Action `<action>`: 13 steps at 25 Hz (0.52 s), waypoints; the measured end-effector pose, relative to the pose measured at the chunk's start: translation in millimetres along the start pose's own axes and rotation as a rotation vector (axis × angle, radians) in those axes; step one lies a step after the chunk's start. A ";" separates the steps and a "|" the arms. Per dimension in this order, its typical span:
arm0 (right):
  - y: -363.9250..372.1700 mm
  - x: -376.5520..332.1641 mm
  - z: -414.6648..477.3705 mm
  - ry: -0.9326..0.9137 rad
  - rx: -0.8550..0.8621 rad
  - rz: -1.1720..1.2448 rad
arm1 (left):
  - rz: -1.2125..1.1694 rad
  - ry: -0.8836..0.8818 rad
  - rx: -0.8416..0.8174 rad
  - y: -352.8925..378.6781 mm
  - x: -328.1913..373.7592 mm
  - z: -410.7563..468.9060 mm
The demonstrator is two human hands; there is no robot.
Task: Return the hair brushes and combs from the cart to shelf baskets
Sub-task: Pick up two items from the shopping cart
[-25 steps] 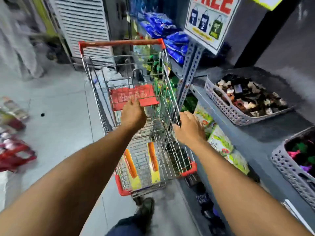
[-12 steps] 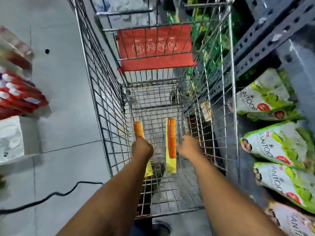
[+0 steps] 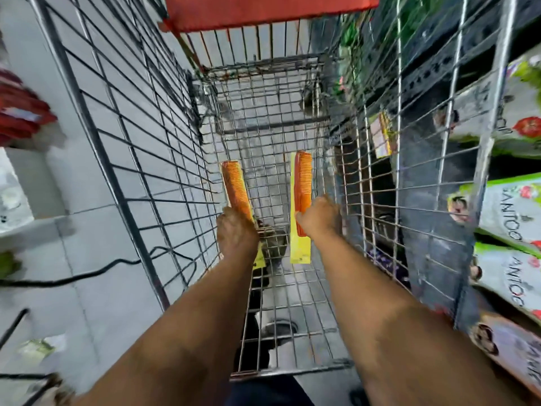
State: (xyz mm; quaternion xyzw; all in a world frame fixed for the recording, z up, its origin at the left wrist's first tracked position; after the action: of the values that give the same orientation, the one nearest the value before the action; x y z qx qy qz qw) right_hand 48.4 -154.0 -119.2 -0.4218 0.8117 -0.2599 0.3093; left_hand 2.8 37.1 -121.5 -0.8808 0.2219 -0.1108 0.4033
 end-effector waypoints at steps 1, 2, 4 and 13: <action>2.1 -0.5 0.9 0.006 0.011 0.003 | -0.002 -0.012 0.005 1.1 -0.8 0.5; 4.9 -0.1 2.0 0.015 0.014 0.003 | -0.005 -0.027 0.002 1.7 -0.6 0.0; 8.6 0.0 0.9 0.031 0.010 0.019 | -0.023 -0.049 -0.003 2.4 0.1 -0.8; -8.0 3.0 -11.9 0.033 -0.025 0.138 | -0.362 -0.073 -0.191 -7.1 12.1 -0.6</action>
State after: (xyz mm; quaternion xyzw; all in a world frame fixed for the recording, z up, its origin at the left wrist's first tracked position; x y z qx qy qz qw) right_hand 42.7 -158.6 -106.6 -0.3645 0.8470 -0.2346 0.3078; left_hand 15.3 35.0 -115.6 -0.9440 0.0546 -0.1281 0.2991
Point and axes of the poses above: each hand's wrist, its own z-axis towards the middle knuckle, its own y-axis out of the palm, x = y × z, the point moved 6 cm from there along z, towards the middle knuckle, and after that the axes turned 10 degrees about -y, right-handed, at the moved point
